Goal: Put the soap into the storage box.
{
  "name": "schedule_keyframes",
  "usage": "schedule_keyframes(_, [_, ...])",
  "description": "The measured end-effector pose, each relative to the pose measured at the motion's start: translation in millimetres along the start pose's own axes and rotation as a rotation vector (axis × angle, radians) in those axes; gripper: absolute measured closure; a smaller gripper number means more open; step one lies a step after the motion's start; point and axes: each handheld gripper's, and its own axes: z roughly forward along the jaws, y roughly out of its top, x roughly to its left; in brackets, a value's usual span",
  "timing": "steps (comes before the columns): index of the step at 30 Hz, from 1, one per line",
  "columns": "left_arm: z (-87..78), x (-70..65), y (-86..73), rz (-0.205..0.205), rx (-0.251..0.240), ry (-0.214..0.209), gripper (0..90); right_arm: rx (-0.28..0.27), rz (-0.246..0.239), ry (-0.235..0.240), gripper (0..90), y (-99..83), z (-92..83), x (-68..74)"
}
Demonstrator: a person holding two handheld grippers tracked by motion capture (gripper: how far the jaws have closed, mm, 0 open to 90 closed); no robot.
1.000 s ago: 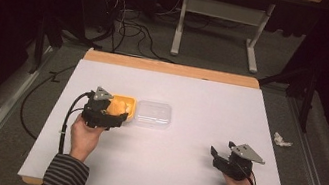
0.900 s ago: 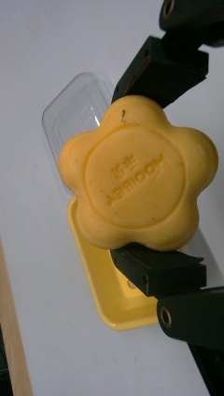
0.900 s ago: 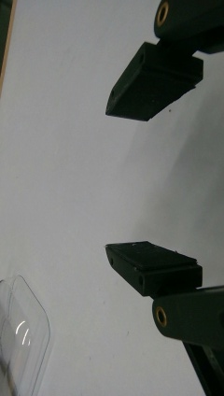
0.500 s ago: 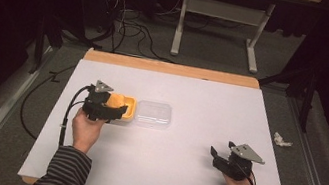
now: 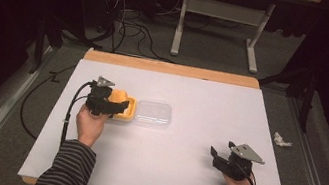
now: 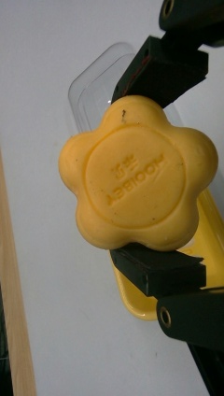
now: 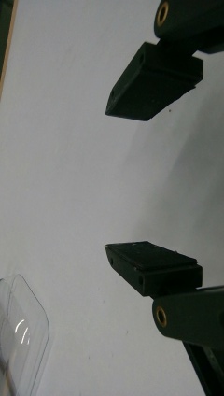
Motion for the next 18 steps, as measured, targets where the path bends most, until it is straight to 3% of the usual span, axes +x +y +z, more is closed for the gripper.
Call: schedule_keyframes(18, [26.3,14.1,-8.7,0.015,0.023,0.074,27.8,-0.002,0.001,-0.002,29.0,-0.1,0.0,0.1])
